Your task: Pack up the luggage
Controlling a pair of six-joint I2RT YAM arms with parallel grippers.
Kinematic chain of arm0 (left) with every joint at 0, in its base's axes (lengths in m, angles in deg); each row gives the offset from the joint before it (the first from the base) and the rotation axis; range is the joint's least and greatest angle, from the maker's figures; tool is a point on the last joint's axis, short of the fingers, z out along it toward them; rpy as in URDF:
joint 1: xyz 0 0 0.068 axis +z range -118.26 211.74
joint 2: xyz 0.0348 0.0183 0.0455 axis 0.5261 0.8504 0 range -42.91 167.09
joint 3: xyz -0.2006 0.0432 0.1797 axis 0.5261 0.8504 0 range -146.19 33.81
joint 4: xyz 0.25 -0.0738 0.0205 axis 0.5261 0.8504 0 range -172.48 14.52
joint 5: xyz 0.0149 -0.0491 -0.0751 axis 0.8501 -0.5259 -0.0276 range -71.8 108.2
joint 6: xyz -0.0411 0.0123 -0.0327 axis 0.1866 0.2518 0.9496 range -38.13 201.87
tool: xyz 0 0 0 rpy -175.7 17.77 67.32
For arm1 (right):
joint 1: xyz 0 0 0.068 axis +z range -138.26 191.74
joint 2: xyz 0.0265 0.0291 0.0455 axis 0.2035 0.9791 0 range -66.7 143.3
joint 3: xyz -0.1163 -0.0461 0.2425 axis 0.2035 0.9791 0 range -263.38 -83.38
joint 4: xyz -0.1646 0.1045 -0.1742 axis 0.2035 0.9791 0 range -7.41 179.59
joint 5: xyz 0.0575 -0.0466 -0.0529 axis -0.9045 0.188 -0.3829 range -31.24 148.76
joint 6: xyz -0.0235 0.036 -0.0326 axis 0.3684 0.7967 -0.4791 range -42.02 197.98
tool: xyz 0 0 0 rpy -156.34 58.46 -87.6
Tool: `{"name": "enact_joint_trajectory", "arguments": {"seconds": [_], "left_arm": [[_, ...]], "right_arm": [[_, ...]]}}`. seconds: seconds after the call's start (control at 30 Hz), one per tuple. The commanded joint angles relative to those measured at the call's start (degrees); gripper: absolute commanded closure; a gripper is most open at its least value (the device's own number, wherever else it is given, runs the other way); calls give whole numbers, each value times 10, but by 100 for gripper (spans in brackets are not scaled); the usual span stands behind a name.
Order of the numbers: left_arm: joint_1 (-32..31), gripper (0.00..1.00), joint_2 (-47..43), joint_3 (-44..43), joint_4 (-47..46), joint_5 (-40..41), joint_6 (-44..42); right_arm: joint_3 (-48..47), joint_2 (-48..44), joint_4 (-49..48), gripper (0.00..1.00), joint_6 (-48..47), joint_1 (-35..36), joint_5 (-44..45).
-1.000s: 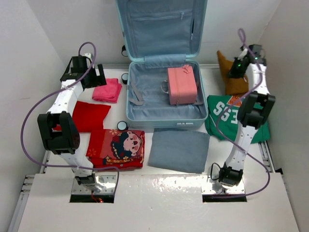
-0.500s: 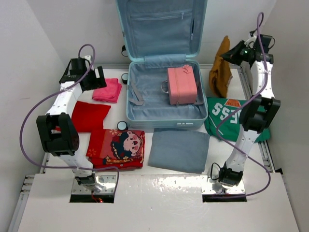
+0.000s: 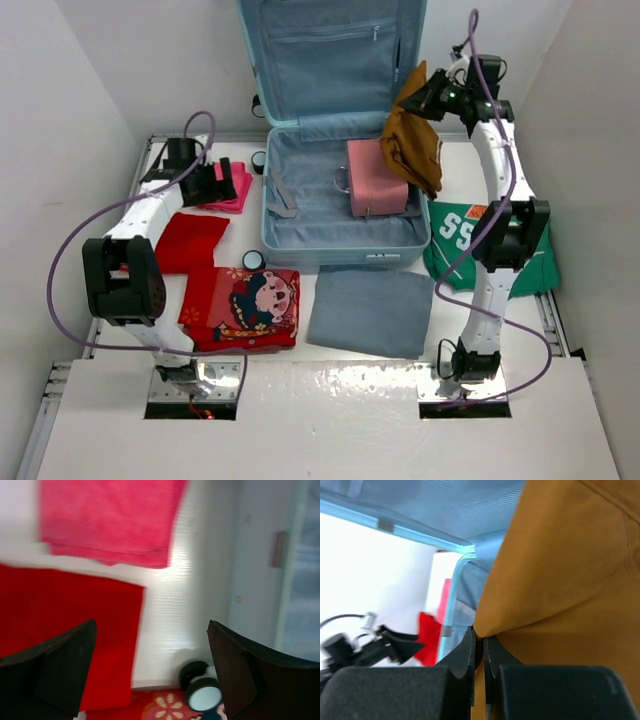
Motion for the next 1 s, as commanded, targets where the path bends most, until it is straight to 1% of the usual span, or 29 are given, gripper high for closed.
{"name": "enact_joint_trajectory", "arguments": {"seconds": [0.0,0.03,0.07,0.1,0.13,0.2,0.3,0.37,0.4,0.43,0.5,0.53,0.57,0.63,0.7,0.77,0.8,0.9,0.97], "left_arm": [[-29,8,-42,19,-43,-53,5],[-36,8,-63,27,-71,-63,5],[-36,8,-71,33,-82,-71,11],[-51,9,-71,33,-88,-71,11],[-56,9,-77,33,-88,-71,11],[-61,9,-72,33,-88,-65,11],[-68,9,-67,23,-88,-60,17],[-68,9,-67,6,-94,-87,26],[-68,7,-67,6,-116,-107,35],[-68,3,-67,1,-128,-157,59],[-68,2,-67,-5,-178,-218,98],[-68,0,-58,-12,-196,-245,151],[-76,0,-42,-21,-214,-289,177],[-88,0,-29,-27,-264,-311,241],[-105,0,-19,-38,-305,-320,282],[-114,0,-6,-57,-314,-328,302],[-120,0,9,-57,-330,-334,326],[-132,0,33,-72,-356,-340,356],[-140,0,57,-94,-357,-340,375]], "right_arm": [[-45,-81,-19,100,-114,67,19],[-41,-98,-7,100,-132,75,50],[-31,-105,-4,100,-146,85,67],[-22,-113,-11,100,-166,93,72],[-7,-124,-21,100,-175,104,73],[-8,-134,-21,100,-183,112,70],[-9,-135,2,100,-198,130,67],[-5,-132,13,100,-201,145,67],[10,-132,15,100,-202,151,70],[15,-132,19,100,-205,159,71],[37,-130,21,100,-207,169,81],[54,-128,21,100,-207,171,84],[58,-123,19,100,-201,177,86],[57,-101,19,100,-187,180,84],[42,-81,16,100,-164,185,84],[33,-62,13,100,-146,188,80],[22,-49,12,100,-143,191,79],[21,-40,1,100,-136,205,80],[23,-36,0,100,-139,211,82]]}}
